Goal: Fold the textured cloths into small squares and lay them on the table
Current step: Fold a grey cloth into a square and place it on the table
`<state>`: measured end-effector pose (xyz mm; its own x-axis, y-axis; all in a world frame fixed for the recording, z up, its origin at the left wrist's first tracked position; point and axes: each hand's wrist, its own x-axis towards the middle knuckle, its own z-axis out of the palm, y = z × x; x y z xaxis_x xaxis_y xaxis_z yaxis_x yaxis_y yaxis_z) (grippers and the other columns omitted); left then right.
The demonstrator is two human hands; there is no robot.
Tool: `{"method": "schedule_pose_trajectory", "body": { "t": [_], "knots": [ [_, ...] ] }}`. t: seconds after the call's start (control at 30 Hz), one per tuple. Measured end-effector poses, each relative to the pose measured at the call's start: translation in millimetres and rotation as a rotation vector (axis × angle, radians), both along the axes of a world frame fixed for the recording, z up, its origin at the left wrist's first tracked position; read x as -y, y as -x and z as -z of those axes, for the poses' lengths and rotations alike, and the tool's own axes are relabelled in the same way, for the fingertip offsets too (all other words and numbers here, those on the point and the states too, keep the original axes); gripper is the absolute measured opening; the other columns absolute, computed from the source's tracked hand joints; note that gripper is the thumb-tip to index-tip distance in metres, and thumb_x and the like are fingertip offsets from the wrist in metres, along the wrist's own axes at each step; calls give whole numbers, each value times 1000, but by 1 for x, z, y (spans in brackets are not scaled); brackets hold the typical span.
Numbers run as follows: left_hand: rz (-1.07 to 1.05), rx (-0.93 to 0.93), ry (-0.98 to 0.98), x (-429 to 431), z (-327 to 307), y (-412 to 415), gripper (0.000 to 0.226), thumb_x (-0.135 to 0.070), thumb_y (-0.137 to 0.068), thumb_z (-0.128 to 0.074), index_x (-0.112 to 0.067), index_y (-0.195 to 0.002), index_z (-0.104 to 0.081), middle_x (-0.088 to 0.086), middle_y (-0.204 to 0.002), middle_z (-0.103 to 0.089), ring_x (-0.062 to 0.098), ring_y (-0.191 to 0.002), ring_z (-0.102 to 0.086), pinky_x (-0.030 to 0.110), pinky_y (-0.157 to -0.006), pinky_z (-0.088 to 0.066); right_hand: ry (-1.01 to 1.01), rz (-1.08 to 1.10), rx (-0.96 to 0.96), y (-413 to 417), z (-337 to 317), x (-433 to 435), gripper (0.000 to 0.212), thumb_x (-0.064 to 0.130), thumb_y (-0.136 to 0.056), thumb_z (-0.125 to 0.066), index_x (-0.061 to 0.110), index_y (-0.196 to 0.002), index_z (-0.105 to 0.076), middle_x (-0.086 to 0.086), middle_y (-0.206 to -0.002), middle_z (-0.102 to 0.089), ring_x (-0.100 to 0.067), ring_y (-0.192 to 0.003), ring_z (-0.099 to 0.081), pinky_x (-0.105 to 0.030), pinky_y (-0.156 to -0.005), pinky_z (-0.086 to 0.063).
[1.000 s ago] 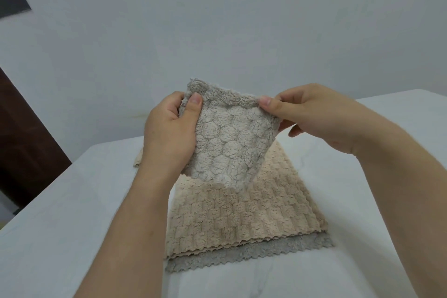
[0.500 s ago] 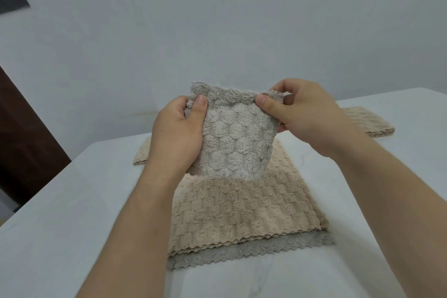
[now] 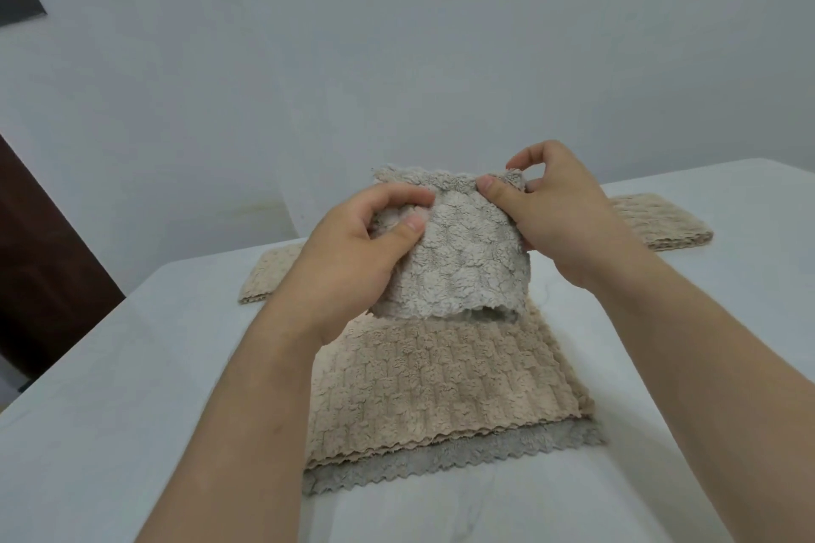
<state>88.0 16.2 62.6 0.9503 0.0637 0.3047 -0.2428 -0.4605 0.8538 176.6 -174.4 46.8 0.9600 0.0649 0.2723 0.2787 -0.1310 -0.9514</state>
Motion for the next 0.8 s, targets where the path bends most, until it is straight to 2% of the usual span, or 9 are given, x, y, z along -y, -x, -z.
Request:
{"method": "schedule_pose_trajectory", "body": {
  "t": [0.1,0.17,0.23,0.33,0.43,0.5,0.63,0.73,0.8],
  "knots": [
    [-109,36,-106,-2,2,-4,21,-47,-91,-70,-46,-112,-71,-16,-116,-68,5,-104,-68,36,-92,-58,-101,-44,-91,2,-1,-3,42,39,-89,-77,22,-115,-50,-8,-89,-72,-14,-60,-67,-28,-50,-51],
    [-177,43,-129,-2,1,-3,34,-60,-83,-68,-47,-115,-69,-16,-122,-67,10,-113,-67,45,-101,-54,-208,-103,-203,6,-2,-7,42,38,-90,-76,18,-118,-52,-8,-99,-73,-13,-62,-67,-27,-51,-52],
    [-231,35,7,0,0,-4,34,-53,-85,-72,-40,-116,-70,-12,-121,-70,15,-108,-71,44,-95,-57,-322,-196,-308,8,-4,-10,42,37,-92,-74,14,-122,-53,-11,-106,-71,-19,-66,-66,-33,-59,-56],
    [-331,-36,376,-5,-1,-9,23,-24,-96,-71,-23,-119,-71,3,-113,-75,19,-90,-77,34,-77,-62,-412,-340,-405,13,-6,-11,42,41,-94,-69,17,-125,-53,-16,-113,-72,-30,-79,-74,-44,-80,-61],
    [-384,-64,538,-13,-1,-11,29,-17,-97,-69,-12,-126,-67,9,-114,-75,23,-100,-75,37,-87,-59,-356,-398,-378,15,-6,-14,40,39,-94,-70,23,-128,-55,-12,-127,-63,-38,-91,-75,-47,-84,-61],
    [-420,-36,611,-15,-2,-12,33,-14,-97,-69,-8,-129,-64,11,-115,-74,24,-101,-74,36,-85,-59,-338,-450,-343,16,-5,-15,41,26,-94,-69,24,-132,-56,-10,-130,-61,-39,-87,-74,-45,-81,-61],
    [-479,23,633,-16,-2,-14,38,-15,-96,-70,-8,-133,-62,11,-119,-72,25,-105,-72,45,-98,-57,-259,-518,-251,18,-2,-15,57,4,-80,-75,29,-129,-59,-10,-129,-61,-43,-104,-70,-45,-82,-62],
    [-473,25,662,-14,-2,-14,36,-13,-97,-69,-6,-131,-62,12,-114,-74,24,-99,-75,43,-93,-60,-86,-436,-134,21,2,-21,64,8,-76,-84,34,-128,-58,-2,-131,-57,-25,-103,-72,-46,-86,-62],
    [-463,22,675,-11,-2,-14,35,-12,-97,-68,-6,-132,-61,12,-111,-74,22,-97,-75,40,-90,-61,-21,-372,-93,24,5,-26,62,13,-79,-84,34,-129,-55,0,-129,-57,-22,-95,-74,-46,-83,-63]
  ]
}}
